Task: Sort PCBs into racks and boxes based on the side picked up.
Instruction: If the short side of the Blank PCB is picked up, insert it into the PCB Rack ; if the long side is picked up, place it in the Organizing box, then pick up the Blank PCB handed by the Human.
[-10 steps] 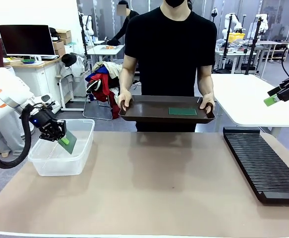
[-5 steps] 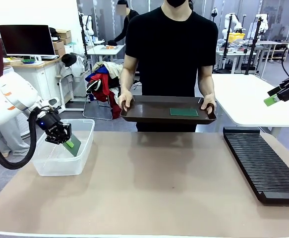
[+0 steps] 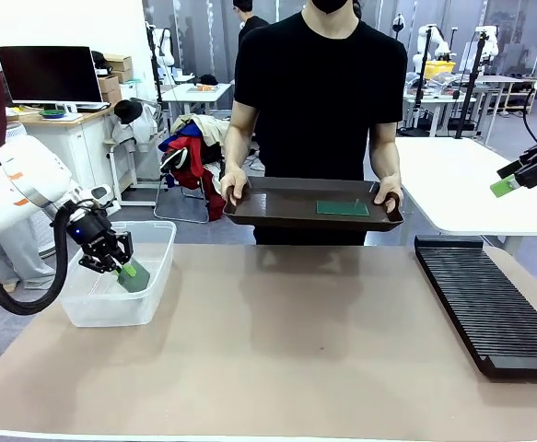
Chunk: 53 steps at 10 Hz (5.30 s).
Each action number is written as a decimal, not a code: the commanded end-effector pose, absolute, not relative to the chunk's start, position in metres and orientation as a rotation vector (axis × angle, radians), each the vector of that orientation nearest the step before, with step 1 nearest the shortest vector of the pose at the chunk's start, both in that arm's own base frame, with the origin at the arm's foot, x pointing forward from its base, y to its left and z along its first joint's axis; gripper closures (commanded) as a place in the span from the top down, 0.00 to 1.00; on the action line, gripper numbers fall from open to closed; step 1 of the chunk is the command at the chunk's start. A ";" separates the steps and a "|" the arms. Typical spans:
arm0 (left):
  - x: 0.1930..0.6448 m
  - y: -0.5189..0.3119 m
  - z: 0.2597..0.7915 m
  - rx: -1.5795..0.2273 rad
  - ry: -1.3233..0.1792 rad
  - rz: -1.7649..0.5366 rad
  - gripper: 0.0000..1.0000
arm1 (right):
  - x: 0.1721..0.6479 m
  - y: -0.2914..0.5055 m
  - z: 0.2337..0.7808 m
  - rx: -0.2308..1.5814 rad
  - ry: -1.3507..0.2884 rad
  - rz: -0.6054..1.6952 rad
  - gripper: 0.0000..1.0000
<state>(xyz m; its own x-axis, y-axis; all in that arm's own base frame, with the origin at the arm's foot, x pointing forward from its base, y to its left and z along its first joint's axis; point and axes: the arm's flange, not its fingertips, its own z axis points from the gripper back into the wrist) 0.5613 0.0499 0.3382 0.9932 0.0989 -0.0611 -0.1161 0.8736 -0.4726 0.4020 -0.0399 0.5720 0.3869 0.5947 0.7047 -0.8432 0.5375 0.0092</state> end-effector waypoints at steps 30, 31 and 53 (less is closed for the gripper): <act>0.491 -0.002 0.572 -0.594 -0.469 -0.983 1.00 | 0.403 -0.039 0.571 0.421 -0.715 0.950 1.00; 0.492 -0.003 0.573 -0.622 -0.539 -1.029 1.00 | 0.403 -0.039 0.571 0.421 -0.715 0.950 1.00; 0.496 -0.004 0.585 -0.568 -0.621 -0.989 1.00 | 0.403 -0.039 0.571 0.421 -0.715 0.950 1.00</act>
<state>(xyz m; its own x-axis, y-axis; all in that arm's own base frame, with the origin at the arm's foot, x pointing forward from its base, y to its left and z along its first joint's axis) 0.4957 -0.0038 0.5852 0.4182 -0.5754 0.7029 0.8805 0.4470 -0.1579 0.4021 -0.0401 0.5722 0.3872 0.5946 0.7046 -0.8430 0.5379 0.0093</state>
